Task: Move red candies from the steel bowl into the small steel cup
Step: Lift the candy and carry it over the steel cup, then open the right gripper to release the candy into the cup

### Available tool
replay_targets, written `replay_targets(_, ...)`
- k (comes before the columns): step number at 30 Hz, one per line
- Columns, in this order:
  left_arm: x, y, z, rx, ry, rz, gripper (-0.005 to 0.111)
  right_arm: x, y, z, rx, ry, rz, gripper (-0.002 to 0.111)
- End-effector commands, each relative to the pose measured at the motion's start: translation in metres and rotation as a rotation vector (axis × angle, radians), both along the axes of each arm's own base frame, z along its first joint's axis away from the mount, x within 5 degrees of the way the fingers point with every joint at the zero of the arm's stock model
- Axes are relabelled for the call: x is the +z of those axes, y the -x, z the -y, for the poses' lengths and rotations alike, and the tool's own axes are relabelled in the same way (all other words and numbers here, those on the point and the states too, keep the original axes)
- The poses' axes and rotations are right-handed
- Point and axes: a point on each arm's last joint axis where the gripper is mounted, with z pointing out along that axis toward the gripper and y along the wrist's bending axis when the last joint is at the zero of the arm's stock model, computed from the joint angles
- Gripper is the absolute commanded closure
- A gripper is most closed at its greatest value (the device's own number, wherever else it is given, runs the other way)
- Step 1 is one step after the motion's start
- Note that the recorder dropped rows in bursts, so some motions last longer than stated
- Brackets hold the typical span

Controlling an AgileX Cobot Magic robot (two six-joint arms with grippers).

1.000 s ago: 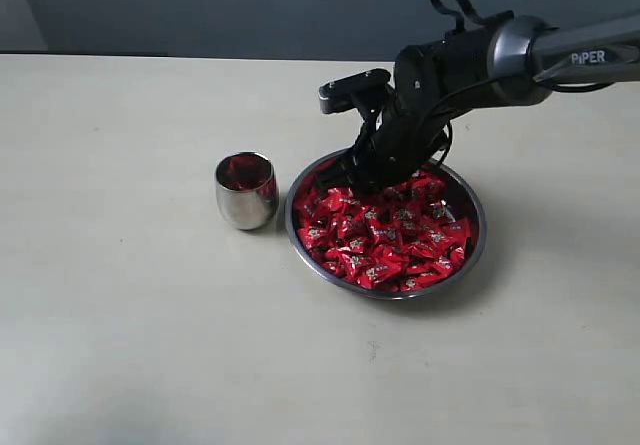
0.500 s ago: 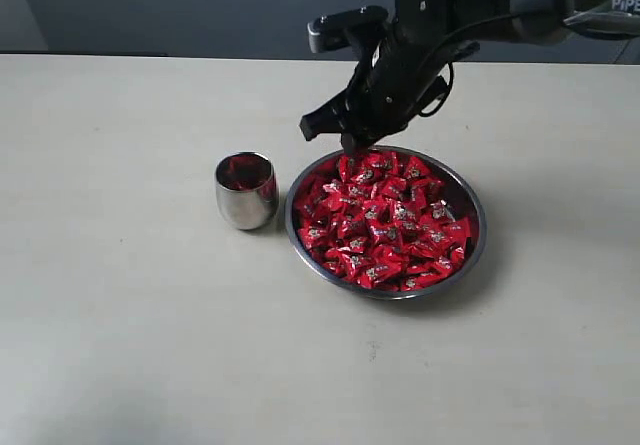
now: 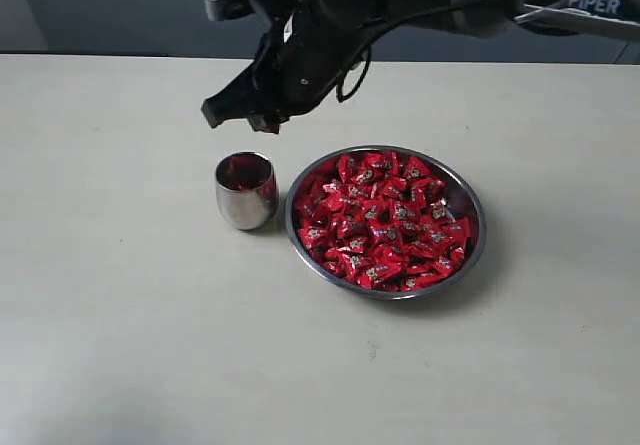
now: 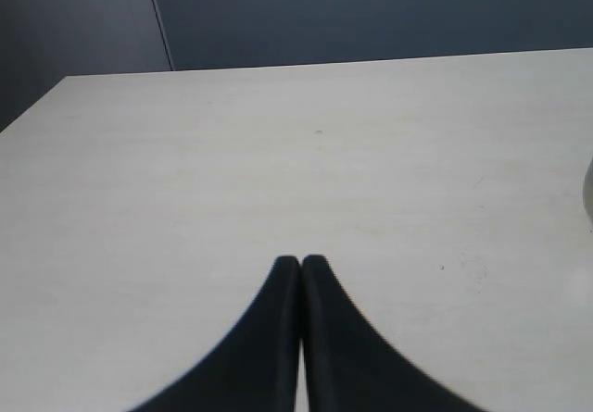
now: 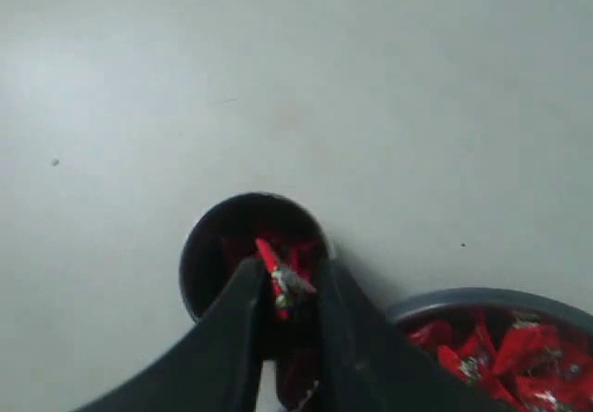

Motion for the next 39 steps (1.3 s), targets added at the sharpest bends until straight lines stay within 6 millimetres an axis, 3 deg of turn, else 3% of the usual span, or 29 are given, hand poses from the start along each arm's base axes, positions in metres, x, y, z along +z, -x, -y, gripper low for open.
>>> replay_targets(1, -0.001, 0.000, 0.000, -0.006, -0.002, 0.008, 0.106, -0.009, -0.002, -0.015, 0.041, -0.011, -0.029, 0.109)
replay_targets(14, -0.001, 0.000, 0.000, -0.006, -0.002, 0.008, 0.106, -0.046, -0.009, -0.027, 0.035, 0.019, -0.100, 0.109)
replay_targets(18, -0.001, 0.000, 0.000, -0.006, -0.002, 0.008, 0.106, -0.044, -0.011, -0.028, 0.039, 0.005, -0.077, 0.104)
replay_targets(24, -0.001, 0.000, 0.000, -0.006, -0.002, 0.008, 0.106, -0.044, -0.011, -0.028, 0.040, 0.007, -0.079, 0.068)
replay_targets(33, -0.001, 0.000, 0.000, -0.006, -0.002, 0.008, 0.106, -0.040, -0.010, -0.027, 0.040, 0.002, -0.077, 0.074)
replay_targets(39, -0.001, 0.000, 0.000, -0.006, -0.002, 0.008, 0.106, -0.009, -0.019, -0.004, 0.033, 0.064, 0.019, 0.074)
